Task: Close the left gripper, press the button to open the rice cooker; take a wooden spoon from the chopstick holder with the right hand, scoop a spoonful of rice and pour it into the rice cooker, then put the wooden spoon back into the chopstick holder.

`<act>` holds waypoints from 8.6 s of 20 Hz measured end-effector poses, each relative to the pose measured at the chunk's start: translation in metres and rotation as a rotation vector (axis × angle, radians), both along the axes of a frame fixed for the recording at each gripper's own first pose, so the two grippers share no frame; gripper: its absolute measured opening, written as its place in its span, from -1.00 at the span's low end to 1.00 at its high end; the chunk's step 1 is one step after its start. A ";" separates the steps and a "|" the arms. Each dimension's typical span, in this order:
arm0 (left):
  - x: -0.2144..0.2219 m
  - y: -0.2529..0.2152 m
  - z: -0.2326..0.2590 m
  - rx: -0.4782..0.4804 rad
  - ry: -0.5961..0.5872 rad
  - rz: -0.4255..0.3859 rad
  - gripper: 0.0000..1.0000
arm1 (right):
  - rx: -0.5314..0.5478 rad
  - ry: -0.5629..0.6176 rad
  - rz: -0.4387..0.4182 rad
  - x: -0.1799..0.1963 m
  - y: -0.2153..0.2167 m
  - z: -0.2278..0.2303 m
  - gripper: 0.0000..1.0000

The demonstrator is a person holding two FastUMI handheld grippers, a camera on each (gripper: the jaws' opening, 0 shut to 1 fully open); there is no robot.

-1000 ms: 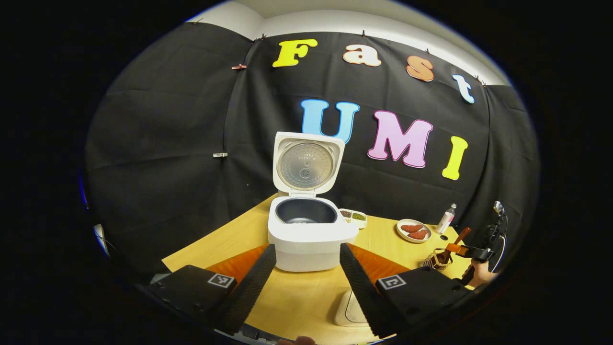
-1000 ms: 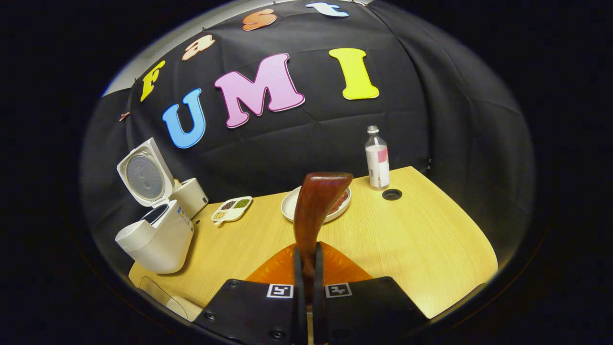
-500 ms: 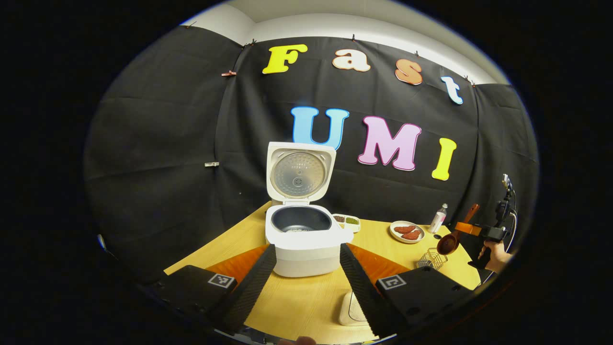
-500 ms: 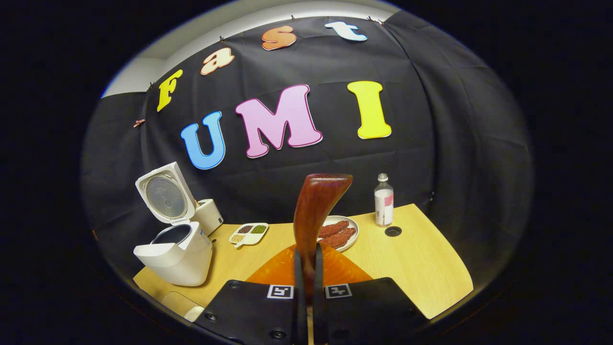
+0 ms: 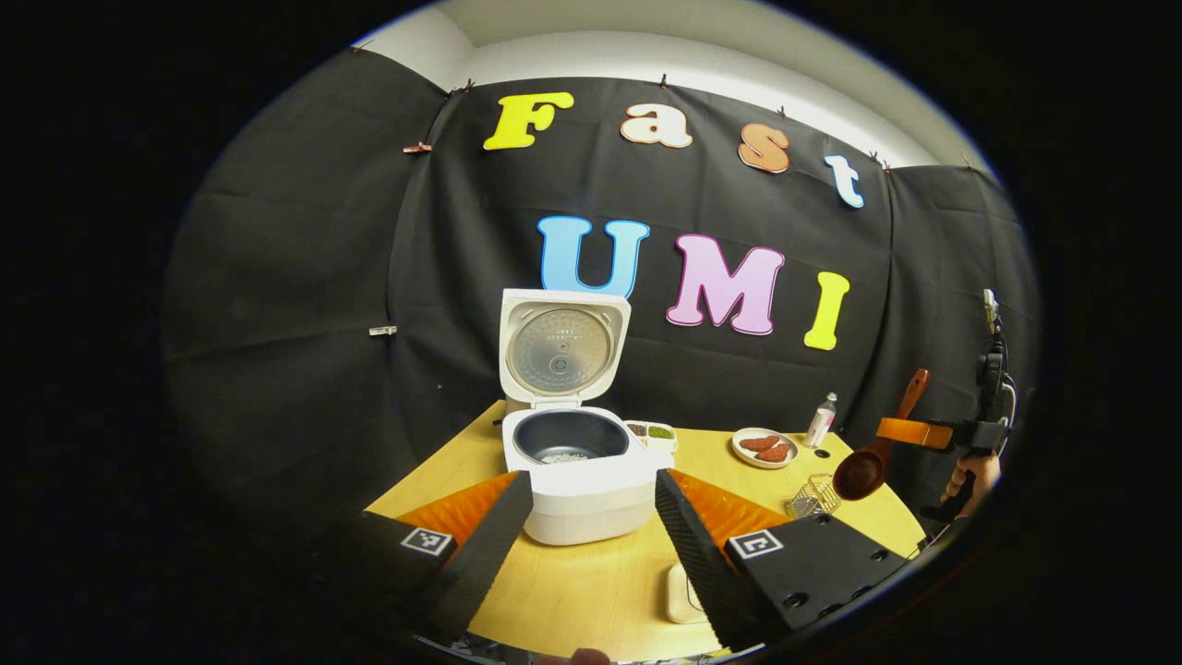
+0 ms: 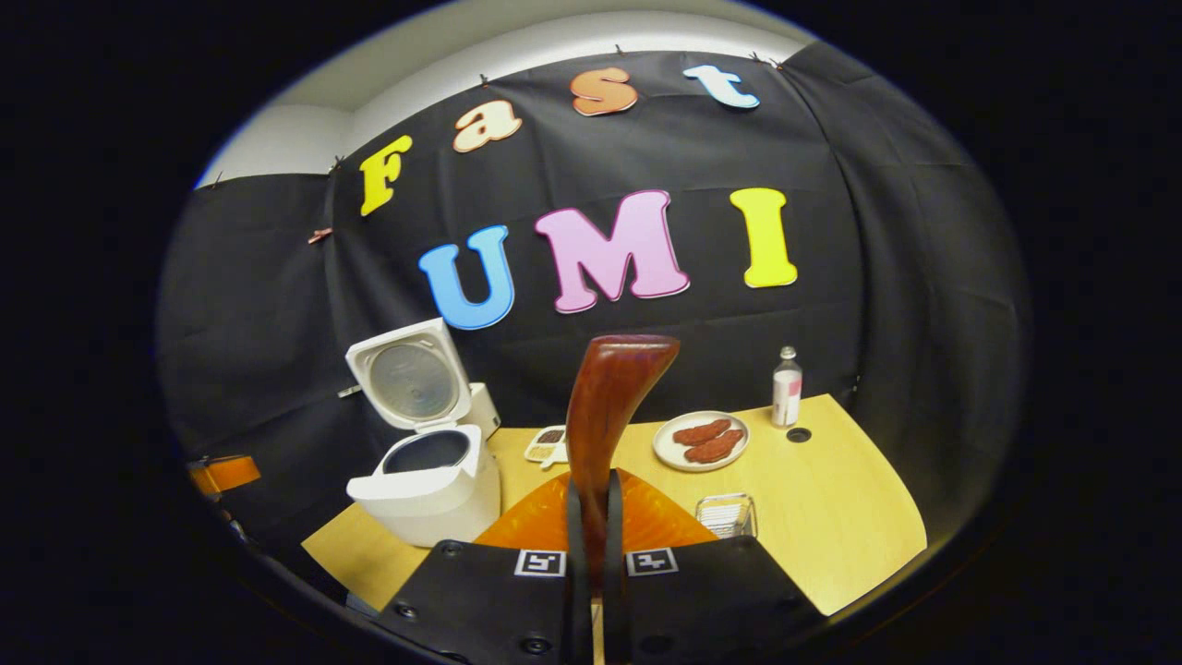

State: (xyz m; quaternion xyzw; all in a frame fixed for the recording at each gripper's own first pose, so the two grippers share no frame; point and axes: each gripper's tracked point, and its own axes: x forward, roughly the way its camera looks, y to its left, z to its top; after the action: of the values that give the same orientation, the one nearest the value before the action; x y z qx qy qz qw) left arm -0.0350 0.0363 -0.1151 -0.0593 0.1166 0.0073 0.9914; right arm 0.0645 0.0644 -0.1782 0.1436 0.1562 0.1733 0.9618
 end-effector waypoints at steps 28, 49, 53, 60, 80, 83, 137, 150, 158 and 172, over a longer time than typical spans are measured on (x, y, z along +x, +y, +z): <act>0.008 0.039 -0.007 -0.010 0.013 -0.058 0.86 | 0.023 0.458 -0.086 -0.052 0.111 -0.178 -0.81; 0.013 0.056 -0.007 -0.056 0.004 -0.021 0.86 | 0.579 0.402 -0.177 -0.028 0.069 -0.059 -0.82; 0.012 0.057 -0.009 -0.063 0.004 -0.015 0.86 | 0.620 0.365 -0.153 -0.007 0.080 -0.019 -0.82; 0.013 0.063 -0.013 -0.050 0.006 -0.007 0.86 | 0.669 0.329 -0.103 0.045 0.140 0.044 -0.82; 0.029 0.093 -0.041 -0.005 0.021 -0.019 0.86 | 0.362 0.191 -0.068 0.172 0.317 0.043 -0.82; 0.033 0.099 -0.045 -0.014 0.032 -0.008 0.86 | 0.283 0.183 -0.066 0.184 0.327 0.023 -0.82; 0.038 0.084 -0.047 -0.030 0.058 0.019 0.86 | 0.317 0.174 0.097 0.172 0.336 0.050 -0.82; 0.048 0.022 -0.027 -0.001 0.018 -0.033 0.86 | 0.400 0.074 -0.103 0.144 0.069 0.085 -0.82; 0.055 -0.014 -0.024 -0.016 0.023 -0.055 0.87 | 0.301 0.097 -0.264 0.134 -0.079 0.005 -0.82; 0.039 -0.027 -0.025 -0.024 0.067 0.047 0.86 | 0.088 0.184 -0.233 0.162 -0.112 -0.152 -0.82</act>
State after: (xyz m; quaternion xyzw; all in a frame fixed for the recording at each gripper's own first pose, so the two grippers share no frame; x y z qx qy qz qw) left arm 0.0039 0.0097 -0.1400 -0.0734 0.1484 0.0312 0.9857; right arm 0.2263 -0.0476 -0.3306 0.2179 0.2182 0.0531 0.9498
